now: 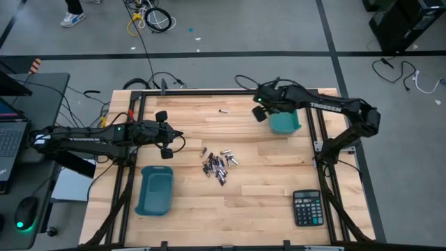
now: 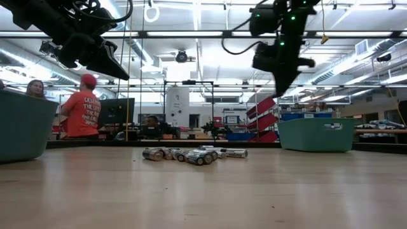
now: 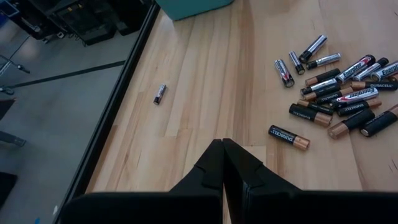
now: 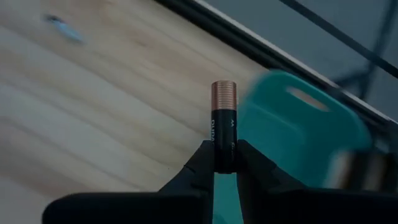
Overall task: Sort batteries
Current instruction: Put the black battery into the green bin
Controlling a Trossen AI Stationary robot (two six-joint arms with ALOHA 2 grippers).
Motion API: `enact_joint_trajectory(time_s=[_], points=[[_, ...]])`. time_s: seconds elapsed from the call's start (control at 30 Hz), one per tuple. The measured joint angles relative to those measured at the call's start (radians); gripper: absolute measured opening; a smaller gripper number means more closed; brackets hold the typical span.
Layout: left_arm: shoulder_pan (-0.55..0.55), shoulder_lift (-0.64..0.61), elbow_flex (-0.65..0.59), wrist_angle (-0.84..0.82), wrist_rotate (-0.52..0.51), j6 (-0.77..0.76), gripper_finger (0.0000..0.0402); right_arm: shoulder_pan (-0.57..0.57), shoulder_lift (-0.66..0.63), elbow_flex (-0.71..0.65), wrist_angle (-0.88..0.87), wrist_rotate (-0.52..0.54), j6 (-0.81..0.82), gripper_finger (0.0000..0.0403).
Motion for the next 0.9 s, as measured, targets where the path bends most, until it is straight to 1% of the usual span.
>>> enact_joint_trajectory(time_s=[0.1, 0.17, 0.3, 0.4, 0.5, 0.67, 0.77, 0.9], points=[[0.000, 0.000, 0.000, 0.000, 0.000, 0.001, 0.0002, -0.029, -0.024, 0.000, -0.087, 0.037, 0.037, 0.0039], [0.000, 0.000, 0.000, 0.000, 0.000, 0.002, 0.0002, -0.047, -0.035, 0.000, -0.112, 0.044, 0.041, 0.0039], [0.000, 0.000, 0.000, 0.000, 0.000, 0.002, 0.0002, -0.073, -0.061, -0.033, -0.090, 0.044, 0.034, 0.0039], [0.000, 0.000, 0.000, 0.000, 0.000, 0.003, 0.0002, -0.091, -0.101, -0.103, -0.063, 0.042, 0.043, 0.0039], [0.000, 0.000, 0.000, 0.000, 0.000, 0.003, 0.0002, -0.105, -0.151, -0.198, -0.001, 0.026, 0.078, 0.0039], [0.000, 0.000, 0.000, 0.016, 0.000, 0.009, 0.0002, -0.126, -0.219, -0.337, 0.147, -0.041, 0.125, 0.0039], [0.000, 0.000, 0.000, 0.036, 0.000, 0.011, 0.0002, -0.136, -0.228, -0.398, 0.213, -0.049, 0.158, 0.0038], [0.000, 0.000, 0.000, 0.038, 0.000, 0.012, 0.0002, -0.145, -0.208, -0.455, 0.286, -0.060, 0.173, 0.0038]])
